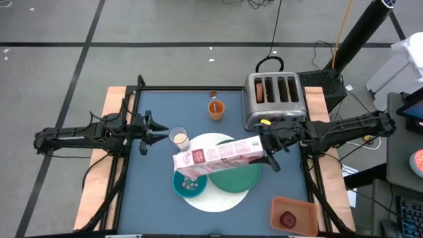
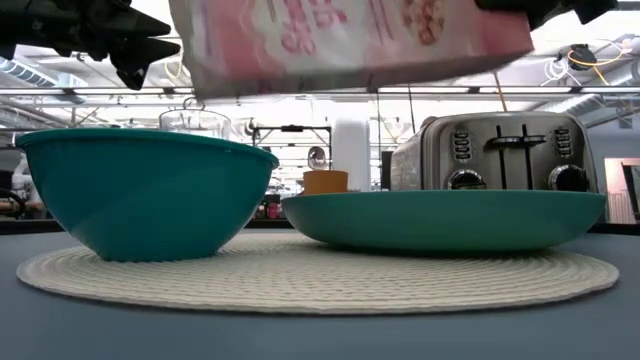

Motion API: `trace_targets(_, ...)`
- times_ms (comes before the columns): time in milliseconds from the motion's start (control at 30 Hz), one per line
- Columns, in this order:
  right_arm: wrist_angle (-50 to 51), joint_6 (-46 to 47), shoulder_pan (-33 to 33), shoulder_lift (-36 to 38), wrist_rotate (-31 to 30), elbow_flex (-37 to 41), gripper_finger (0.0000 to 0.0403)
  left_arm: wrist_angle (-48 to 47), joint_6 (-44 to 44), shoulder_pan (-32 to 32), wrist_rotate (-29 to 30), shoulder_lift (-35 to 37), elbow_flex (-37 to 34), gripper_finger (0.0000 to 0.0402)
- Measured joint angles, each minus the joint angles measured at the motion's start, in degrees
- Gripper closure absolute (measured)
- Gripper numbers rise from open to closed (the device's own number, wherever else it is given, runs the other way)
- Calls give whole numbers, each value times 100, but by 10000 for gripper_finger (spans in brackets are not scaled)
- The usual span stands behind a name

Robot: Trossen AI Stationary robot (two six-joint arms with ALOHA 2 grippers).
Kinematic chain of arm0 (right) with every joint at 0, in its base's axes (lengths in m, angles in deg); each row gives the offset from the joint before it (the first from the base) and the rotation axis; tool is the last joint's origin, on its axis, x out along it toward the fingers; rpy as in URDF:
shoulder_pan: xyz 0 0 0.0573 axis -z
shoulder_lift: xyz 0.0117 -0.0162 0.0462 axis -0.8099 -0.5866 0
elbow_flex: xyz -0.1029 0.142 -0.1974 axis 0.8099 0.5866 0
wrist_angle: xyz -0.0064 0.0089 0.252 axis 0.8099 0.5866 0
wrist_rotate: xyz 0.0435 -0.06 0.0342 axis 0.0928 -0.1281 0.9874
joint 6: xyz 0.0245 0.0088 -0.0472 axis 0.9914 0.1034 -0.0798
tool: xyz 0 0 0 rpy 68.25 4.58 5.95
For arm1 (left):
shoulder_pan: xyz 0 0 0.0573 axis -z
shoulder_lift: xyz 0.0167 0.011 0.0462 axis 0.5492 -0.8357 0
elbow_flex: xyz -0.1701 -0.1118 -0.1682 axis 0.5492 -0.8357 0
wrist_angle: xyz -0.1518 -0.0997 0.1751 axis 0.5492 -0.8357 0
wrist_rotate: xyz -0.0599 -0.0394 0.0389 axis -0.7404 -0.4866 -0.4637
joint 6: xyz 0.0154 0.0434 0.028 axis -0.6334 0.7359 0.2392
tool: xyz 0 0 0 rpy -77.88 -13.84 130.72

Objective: Arrange a breakfast setting
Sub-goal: Pour the cereal from the cereal box into the blue bowl

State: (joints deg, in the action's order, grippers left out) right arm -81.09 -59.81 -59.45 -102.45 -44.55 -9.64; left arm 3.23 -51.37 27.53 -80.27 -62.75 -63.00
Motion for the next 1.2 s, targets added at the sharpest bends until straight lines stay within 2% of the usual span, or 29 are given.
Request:
trace_targets(100, 294, 21, 0, -109, -12, 24, 190, -2, 0, 0, 0, -2, 0, 245)
trace_targets(233, -89, 18, 2, -62, -5, 0, 190, 0, 0, -2, 0, -2, 0, 245)
trace_targets(700, 37, -19, 0, -76, -5, 13, 190, -3, 7, -1, 0, -1, 1, 245)
trace_targets(867, -343, -23, 0, -65, 10, 9, 190, -2, 4, 0, 0, 0, 2, 245)
trace_targets(1033, 181, 23, 0, -80, -5, 21, 190, -2, 4, -1, 0, 0, 2, 245)
trace_targets(1200, -125, 20, 0, -33, -4, 9, 190, -2, 2, 0, 0, 0, 2, 245)
